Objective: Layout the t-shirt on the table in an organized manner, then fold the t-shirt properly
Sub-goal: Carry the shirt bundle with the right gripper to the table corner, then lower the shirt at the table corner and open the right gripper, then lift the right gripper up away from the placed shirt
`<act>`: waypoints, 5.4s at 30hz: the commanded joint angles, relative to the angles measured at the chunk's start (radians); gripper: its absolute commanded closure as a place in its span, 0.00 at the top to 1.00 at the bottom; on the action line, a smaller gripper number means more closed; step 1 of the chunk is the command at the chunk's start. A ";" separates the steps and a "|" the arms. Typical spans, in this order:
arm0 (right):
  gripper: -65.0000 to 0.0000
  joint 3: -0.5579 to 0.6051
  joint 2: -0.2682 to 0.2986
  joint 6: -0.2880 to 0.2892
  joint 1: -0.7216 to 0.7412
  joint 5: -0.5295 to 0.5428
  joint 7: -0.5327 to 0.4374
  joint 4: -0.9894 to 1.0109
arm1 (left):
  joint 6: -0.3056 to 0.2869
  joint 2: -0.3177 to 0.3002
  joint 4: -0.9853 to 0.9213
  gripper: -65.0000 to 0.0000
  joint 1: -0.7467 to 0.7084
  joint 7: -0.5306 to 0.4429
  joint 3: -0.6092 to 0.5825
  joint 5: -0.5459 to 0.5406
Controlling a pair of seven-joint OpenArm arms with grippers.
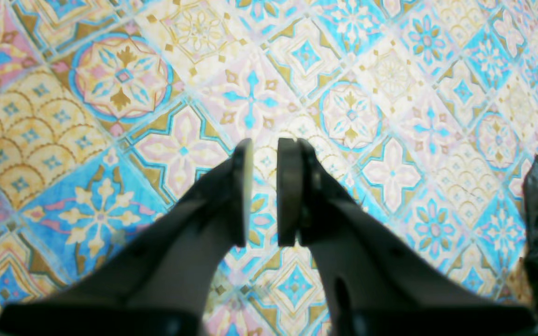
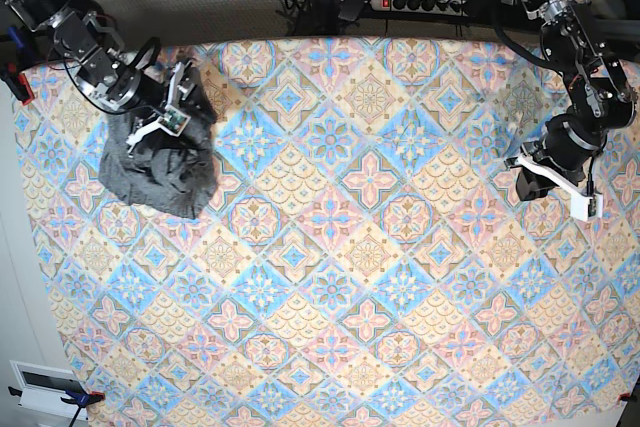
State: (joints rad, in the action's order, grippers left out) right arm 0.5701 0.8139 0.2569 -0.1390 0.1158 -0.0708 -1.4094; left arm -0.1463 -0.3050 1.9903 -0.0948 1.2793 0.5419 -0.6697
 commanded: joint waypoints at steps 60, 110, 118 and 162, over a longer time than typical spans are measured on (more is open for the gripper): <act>0.48 -0.292 0.038 -0.035 -0.130 -0.681 0.561 0.324 | 0.000 -0.012 0.014 0.14 -0.006 -0.020 0.002 -0.011; 0.48 -0.628 -0.123 -0.038 -0.428 -0.752 0.567 -0.255 | 0.000 0.016 -0.150 0.14 0.023 -0.025 -0.069 -0.011; 0.48 -0.643 -0.124 -0.038 -0.429 -0.746 0.576 -0.336 | 0.000 0.016 -0.150 0.14 0.023 -0.025 -0.069 -0.008; 0.54 -0.921 -0.159 0.111 -0.308 -0.485 0.653 -0.072 | 0.000 0.014 -0.150 0.14 0.017 -0.025 -0.064 -0.006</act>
State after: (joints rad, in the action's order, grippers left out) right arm -0.3401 0.6384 0.3710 -0.4446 -0.3622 0.5850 -1.4666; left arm -0.1432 -0.2771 1.8267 -0.0887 1.2713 0.4728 -0.6632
